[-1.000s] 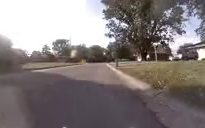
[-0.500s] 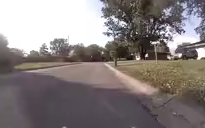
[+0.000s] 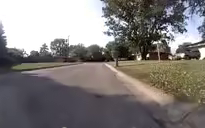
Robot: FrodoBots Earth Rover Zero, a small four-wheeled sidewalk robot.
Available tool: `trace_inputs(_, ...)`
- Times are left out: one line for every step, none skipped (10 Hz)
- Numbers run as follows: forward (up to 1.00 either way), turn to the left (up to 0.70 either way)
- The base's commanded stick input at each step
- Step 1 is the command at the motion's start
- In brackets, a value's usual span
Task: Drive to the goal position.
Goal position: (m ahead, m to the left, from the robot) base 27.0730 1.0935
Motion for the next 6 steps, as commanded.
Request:
trace_inputs(0.85,0.00)
trace_inputs(0.85,0.00)
trace_inputs(0.85,0.00)
trace_inputs(0.85,0.00)
trace_inputs(0.85,0.00)
trace_inputs(0.85,0.13)
